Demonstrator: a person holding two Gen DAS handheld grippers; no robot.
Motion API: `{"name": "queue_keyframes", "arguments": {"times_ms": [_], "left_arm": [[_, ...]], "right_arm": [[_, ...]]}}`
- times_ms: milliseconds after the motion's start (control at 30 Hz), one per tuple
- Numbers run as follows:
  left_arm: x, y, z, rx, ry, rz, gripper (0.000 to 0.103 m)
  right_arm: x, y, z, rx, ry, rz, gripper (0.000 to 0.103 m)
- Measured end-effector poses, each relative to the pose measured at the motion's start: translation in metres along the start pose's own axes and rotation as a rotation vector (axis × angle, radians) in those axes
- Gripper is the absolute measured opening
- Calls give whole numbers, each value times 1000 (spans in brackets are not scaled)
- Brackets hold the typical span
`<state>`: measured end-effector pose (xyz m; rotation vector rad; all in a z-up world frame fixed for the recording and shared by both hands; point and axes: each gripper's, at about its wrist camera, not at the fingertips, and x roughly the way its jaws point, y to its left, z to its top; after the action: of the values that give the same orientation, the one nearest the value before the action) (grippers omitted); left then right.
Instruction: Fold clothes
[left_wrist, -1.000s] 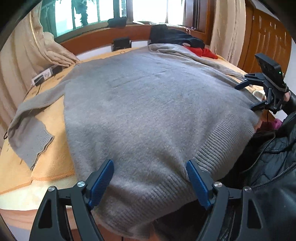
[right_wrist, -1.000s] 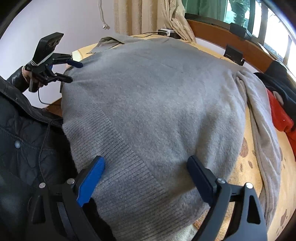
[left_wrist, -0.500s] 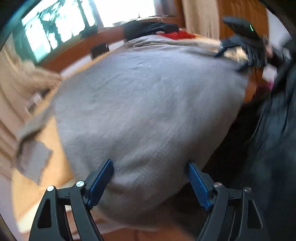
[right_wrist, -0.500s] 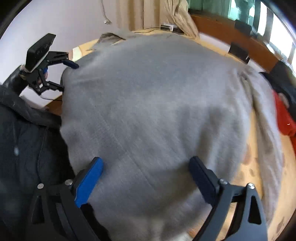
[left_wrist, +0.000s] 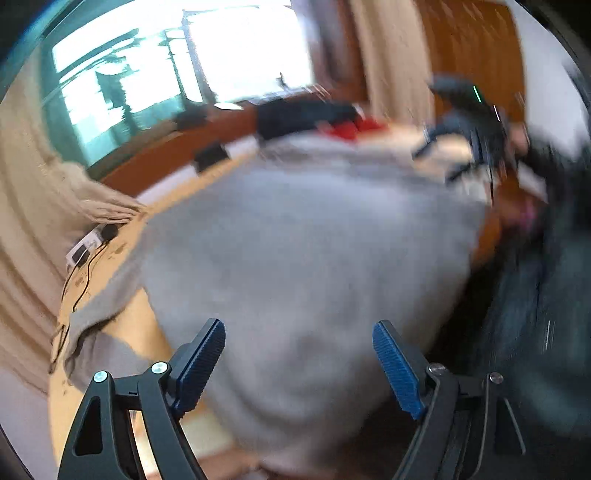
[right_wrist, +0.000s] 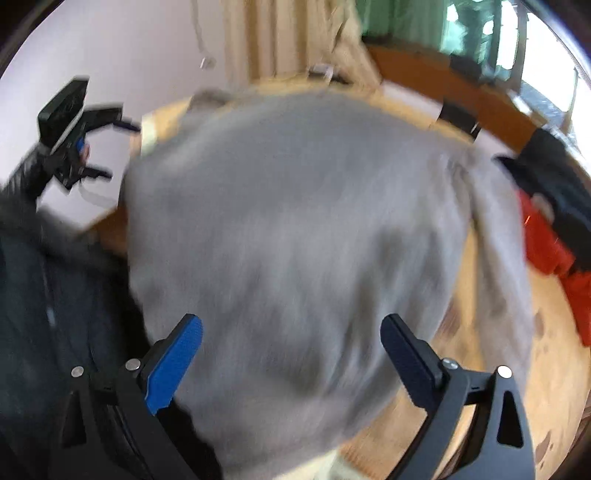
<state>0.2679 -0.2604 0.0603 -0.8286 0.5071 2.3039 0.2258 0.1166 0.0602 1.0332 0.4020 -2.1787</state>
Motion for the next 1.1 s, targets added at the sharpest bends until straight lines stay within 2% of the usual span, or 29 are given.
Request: {"name": "queue_keyframes", "arguments": {"times_ms": [67,133,200,300,367,433,633,700,733,867,967,1100], "left_arm": [[13,17,19,-106,-15,9,84],[41,29,25,-179,29,58,84],[67,39,21,-242,72,69,84],[99,52,5,-312,144,29,84],[101,60,-5,-303,132,17,85],[98,65,-14,-286,123,14,85],[93,76,-19,-281,108,9,85],[94,84,-9,-316,157,12,85],[94,87,0,-339,158,24,85],[77,113,45,-464,35,17,85],[109,127,63,-525,78,20,85],[153,146,85,-602,140,25,85]], "right_arm": [[4,-13,18,39,-45,-2,100],[17,-26,30,72,-56,7,102],[39,-38,39,98,-28,27,102],[73,-48,39,92,62,40,102],[86,-46,31,22,120,20,102],[82,-38,24,-53,124,-1,102],[74,-45,11,-36,128,10,102],[76,-44,17,-30,149,0,102],[77,-43,21,-26,157,-6,102],[66,-45,57,-12,63,-37,103],[68,-51,89,8,-3,-77,103],[115,-71,111,67,70,-82,103]]}}
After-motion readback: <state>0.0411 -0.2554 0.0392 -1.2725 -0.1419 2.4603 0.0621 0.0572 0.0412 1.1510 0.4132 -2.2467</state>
